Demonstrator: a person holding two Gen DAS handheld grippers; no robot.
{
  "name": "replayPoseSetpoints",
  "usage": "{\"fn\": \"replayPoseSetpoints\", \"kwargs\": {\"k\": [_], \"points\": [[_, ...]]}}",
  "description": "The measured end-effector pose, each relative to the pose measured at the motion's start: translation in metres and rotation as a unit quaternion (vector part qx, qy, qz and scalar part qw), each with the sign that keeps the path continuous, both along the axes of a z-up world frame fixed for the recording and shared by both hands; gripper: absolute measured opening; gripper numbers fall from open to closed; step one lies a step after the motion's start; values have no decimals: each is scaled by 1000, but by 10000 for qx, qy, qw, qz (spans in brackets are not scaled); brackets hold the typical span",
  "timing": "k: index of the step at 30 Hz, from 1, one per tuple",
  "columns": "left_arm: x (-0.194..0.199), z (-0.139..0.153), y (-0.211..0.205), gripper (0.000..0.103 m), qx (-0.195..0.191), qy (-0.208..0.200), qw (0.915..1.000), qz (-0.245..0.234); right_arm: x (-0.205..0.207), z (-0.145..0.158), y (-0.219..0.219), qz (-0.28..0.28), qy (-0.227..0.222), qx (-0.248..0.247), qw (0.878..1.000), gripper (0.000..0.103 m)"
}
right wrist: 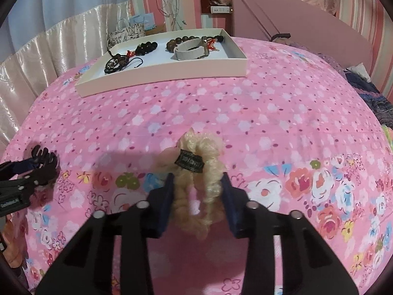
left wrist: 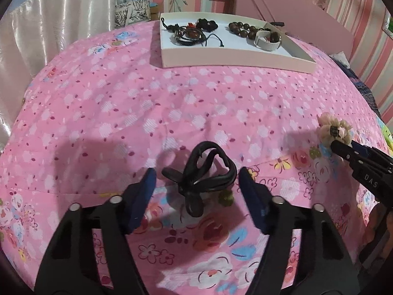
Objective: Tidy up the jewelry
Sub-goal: 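Close left tool on black hair tie while right tool grips beige scrunchie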
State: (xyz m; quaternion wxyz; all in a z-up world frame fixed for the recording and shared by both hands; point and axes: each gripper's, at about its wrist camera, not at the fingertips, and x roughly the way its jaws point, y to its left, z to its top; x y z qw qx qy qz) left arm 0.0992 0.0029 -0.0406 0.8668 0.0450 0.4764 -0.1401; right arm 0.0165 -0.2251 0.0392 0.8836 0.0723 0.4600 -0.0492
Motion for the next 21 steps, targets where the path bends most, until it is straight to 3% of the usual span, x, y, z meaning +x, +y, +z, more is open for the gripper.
{"fn": "replayPoseSetpoints", "kwargs": {"k": [3, 21], "points": [[0, 0, 1, 59, -54, 7, 10000, 24, -1, 0, 1, 21, -27, -14, 10000, 29], [-3, 7, -1, 59, 51, -142, 9999, 36, -1, 8, 3, 89, -151, -185, 9997, 19]]}}
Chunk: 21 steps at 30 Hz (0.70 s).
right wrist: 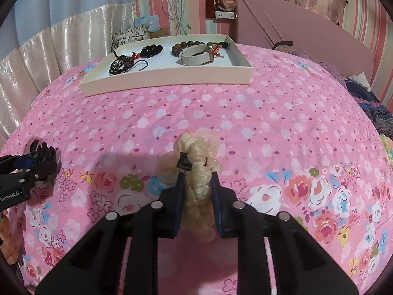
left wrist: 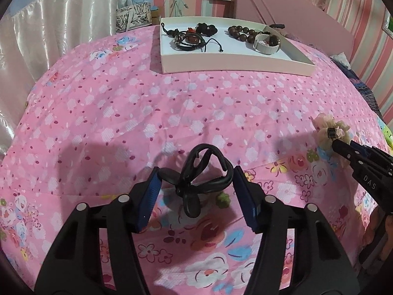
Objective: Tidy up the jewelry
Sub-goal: 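Close left tool on black hair tie while right tool grips beige scrunchie, then carry hair tie into tray with left tool while right tool carries scrunchie over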
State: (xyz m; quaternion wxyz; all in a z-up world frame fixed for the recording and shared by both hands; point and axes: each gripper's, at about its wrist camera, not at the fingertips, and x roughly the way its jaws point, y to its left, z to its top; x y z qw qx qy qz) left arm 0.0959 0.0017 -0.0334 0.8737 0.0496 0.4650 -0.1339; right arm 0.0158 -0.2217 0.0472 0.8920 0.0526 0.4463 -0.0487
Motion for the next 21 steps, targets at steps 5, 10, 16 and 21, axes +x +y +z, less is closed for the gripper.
{"fn": "replayPoseSetpoints", "kwargs": {"k": [5, 10, 16, 21], "points": [[4, 7, 1, 59, 54, -30, 10000, 45, 5, 10, -3, 6, -94, -16, 10000, 18], [14, 23, -4, 59, 194, -144, 9997, 69, 18, 28, -4, 68, -266, -97, 9996, 17], [40, 47, -14, 59, 162, -164, 9997, 20, 43, 57, -10, 95, -577, -149, 9982, 17], [70, 71, -29, 59, 191, -522, 9984, 51, 77, 71, -18, 67, -709, -68, 9974, 17]]}}
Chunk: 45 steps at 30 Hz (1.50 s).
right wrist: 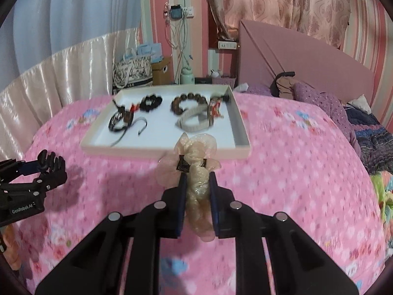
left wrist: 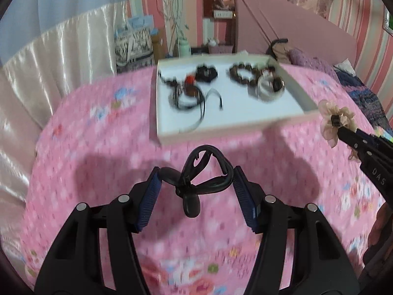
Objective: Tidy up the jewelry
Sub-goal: 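Carry hair tie into tray with left tool while right tool carries scrunchie over, then open right tool to drop scrunchie in tray and withdraw both tools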
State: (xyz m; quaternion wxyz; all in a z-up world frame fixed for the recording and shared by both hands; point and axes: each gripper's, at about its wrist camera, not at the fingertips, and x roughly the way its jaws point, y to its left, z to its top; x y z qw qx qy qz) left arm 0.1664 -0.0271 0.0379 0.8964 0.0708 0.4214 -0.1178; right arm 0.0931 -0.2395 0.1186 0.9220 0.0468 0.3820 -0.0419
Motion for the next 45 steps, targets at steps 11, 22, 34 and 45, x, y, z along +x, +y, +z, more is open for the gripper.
{"fn": "replayPoseSetpoints", "kwargs": {"k": [11, 22, 34, 45], "points": [[81, 1, -27, 59, -300, 83, 9995, 64, 86, -18, -14, -135, 358, 37, 9993, 17], [118, -40, -38, 48, -199, 422, 9986, 232, 119, -57, -26, -258, 755, 99, 9968, 17], [98, -25, -22, 61, -148, 202, 9991, 345, 126, -72, -23, -201, 928, -27, 9955, 40], [44, 15, 5, 99, -233, -399, 9974, 550, 80, -22, -30, -304, 294, -6, 9991, 79]]}}
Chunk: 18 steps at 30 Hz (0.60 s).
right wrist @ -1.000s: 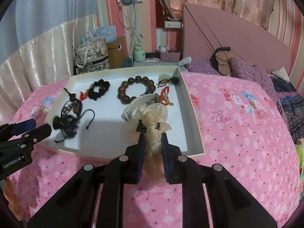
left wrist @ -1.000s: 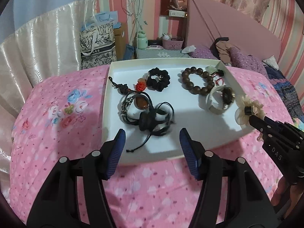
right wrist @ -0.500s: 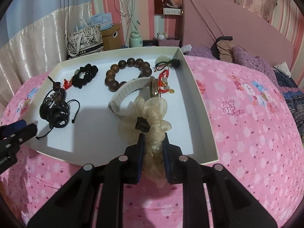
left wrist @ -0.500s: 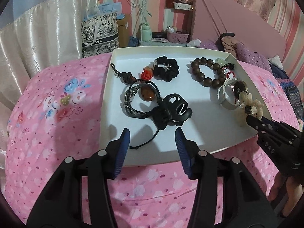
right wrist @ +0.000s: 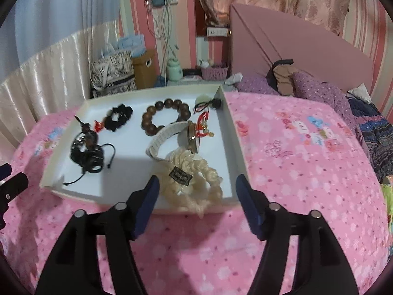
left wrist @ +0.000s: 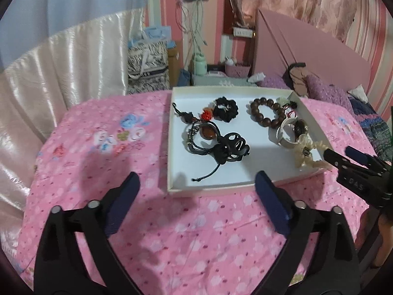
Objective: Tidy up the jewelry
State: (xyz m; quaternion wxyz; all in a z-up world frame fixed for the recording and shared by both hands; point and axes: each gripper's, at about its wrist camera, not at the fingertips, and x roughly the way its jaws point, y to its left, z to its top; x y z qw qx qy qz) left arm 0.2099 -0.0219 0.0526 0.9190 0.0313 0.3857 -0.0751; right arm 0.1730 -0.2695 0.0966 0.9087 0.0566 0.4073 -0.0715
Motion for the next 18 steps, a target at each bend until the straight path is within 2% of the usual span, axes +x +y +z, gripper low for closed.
{"fn": "replayPoseSetpoints", "kwargs": {"k": [2, 7, 11, 14, 18], "points": [[-15, 5, 4, 100, 2, -149, 9999, 25, -22, 12, 1, -27, -218, -100, 9997, 87], [-53, 12, 10, 100, 56, -371, 9993, 35, -66, 32, 6, -5, -468, -131, 9988, 88], [-86, 21, 19, 100, 61, -659, 9977, 140, -104, 47, 14, -109, -753, -145, 9970, 96], [-108, 23, 24, 100, 110, -856, 9960, 218, -128, 53, 24, -106, -918, -270, 9954, 97], [-126, 13, 31, 100, 79, -911, 9955, 258, -152, 55, 38, -54, -1189, -475, 9918, 97]]}}
